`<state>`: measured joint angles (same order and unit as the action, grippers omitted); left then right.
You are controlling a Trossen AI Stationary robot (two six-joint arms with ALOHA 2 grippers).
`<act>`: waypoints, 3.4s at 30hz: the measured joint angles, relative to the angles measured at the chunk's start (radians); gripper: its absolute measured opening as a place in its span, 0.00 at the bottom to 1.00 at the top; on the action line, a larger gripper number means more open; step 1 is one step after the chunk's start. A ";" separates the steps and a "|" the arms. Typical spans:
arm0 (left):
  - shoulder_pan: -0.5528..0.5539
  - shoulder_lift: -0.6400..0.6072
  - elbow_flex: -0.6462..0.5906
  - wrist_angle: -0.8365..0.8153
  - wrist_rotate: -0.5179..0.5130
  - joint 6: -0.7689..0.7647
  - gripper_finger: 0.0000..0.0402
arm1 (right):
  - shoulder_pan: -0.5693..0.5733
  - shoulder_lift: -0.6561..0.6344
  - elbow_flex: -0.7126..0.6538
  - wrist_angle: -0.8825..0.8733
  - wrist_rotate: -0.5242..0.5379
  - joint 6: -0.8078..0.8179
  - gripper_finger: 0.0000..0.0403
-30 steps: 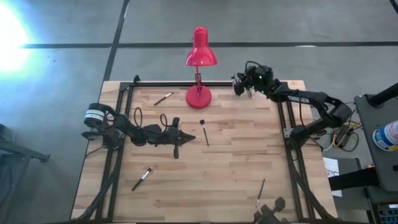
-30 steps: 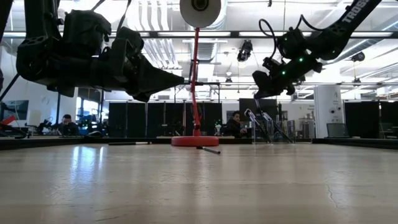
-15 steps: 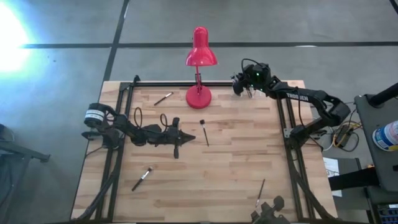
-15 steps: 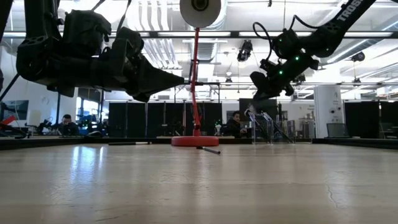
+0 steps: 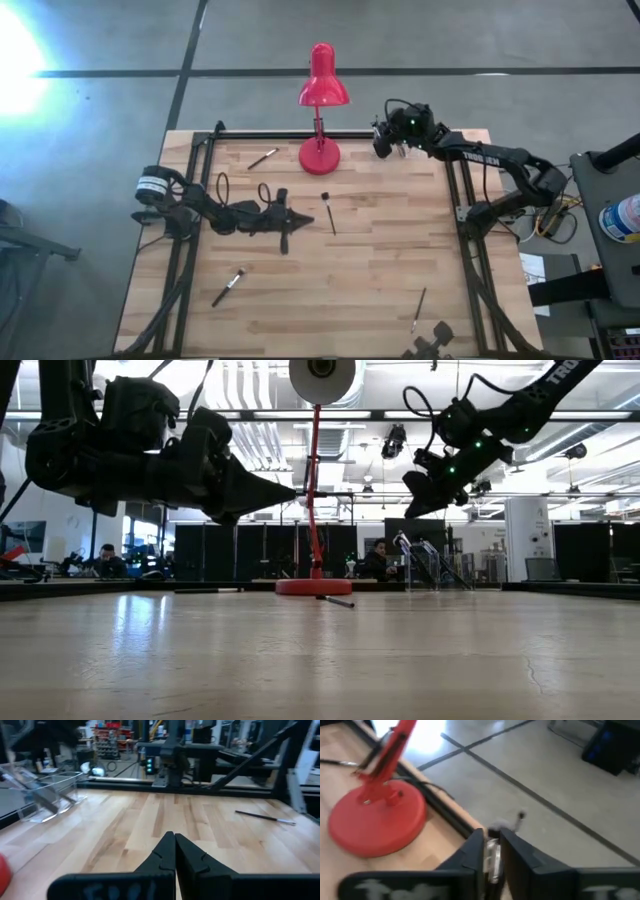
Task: Sort items
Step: Put the black foundation brush into the transparent organizer, then put the black brow brush into the transparent organizer
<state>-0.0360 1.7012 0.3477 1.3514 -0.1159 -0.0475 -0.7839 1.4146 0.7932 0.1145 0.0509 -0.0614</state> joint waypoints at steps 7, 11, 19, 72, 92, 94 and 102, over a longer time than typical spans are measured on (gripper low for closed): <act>0.003 0.000 0.000 -0.007 -0.033 -0.003 0.00 | 0.032 -0.016 -0.076 0.180 0.008 -0.016 0.02; 0.003 0.000 0.000 -0.007 -0.033 -0.002 0.00 | -0.013 0.030 0.006 0.139 0.031 0.003 0.02; 0.003 0.000 0.000 -0.008 -0.032 0.012 0.00 | -0.059 0.219 0.316 -0.209 0.030 -0.007 0.02; 0.135 -0.028 -0.006 -0.143 -0.127 -0.117 0.00 | 0.123 -0.272 -0.337 0.281 -0.079 -0.018 0.02; 0.287 0.038 0.311 -0.721 0.063 -0.110 0.00 | 0.178 -0.517 -0.508 0.406 -0.077 0.016 0.02; 0.279 0.053 0.331 -0.738 0.066 -0.086 0.01 | 0.178 -0.518 -0.509 0.406 -0.077 0.011 0.02; 0.259 0.140 0.387 -0.762 0.062 -0.047 0.15 | 0.178 -0.516 -0.494 0.381 -0.077 0.020 0.02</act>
<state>0.2226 1.8410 0.7349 0.5889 -0.0540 -0.0948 -0.6060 0.8986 0.2993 0.4959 -0.0265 -0.0419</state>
